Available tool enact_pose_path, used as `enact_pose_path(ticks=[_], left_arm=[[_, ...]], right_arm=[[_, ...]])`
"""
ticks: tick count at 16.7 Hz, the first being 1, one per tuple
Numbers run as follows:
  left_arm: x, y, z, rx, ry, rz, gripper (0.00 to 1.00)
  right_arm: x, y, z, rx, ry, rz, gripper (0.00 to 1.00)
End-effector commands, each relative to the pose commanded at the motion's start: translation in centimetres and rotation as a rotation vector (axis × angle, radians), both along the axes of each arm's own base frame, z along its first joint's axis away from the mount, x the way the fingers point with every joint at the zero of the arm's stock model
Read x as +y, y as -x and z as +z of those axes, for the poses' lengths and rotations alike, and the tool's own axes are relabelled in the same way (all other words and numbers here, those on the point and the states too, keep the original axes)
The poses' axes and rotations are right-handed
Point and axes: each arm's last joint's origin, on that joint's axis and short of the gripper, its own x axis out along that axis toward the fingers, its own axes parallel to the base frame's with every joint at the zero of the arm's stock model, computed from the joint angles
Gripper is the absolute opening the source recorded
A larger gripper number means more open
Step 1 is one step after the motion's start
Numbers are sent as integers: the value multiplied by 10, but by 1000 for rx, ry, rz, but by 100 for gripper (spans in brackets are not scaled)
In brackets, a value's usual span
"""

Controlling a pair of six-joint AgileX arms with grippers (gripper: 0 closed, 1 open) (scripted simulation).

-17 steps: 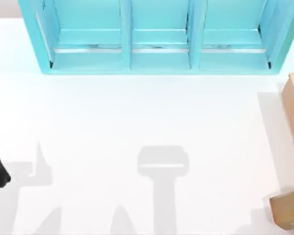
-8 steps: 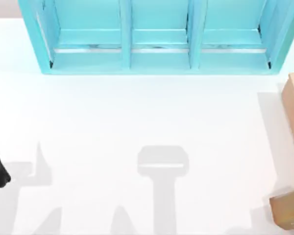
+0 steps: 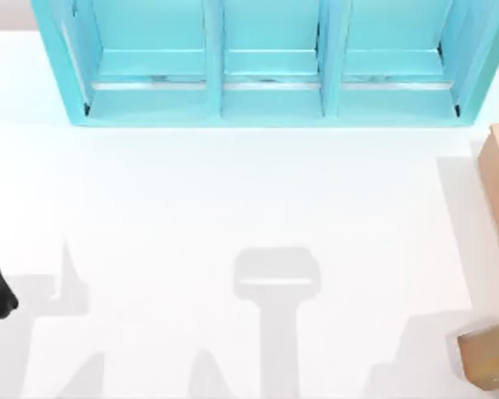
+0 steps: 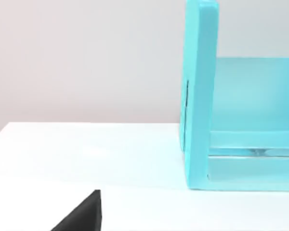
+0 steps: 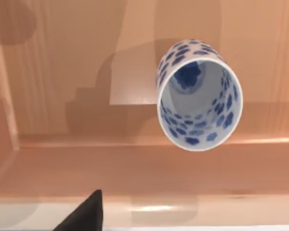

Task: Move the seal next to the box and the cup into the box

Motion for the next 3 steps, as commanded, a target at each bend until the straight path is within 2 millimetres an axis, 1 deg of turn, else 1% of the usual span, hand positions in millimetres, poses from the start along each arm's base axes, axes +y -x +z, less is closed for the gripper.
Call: enact_pose_path(ticks=[2,3], left_arm=[[0,0,0,0,0,0,100],[0,0,0,0,0,0,100]], right_arm=[[2,1,11,-22,-7,16,100],[2,1,11,-23,-8,17,100]])
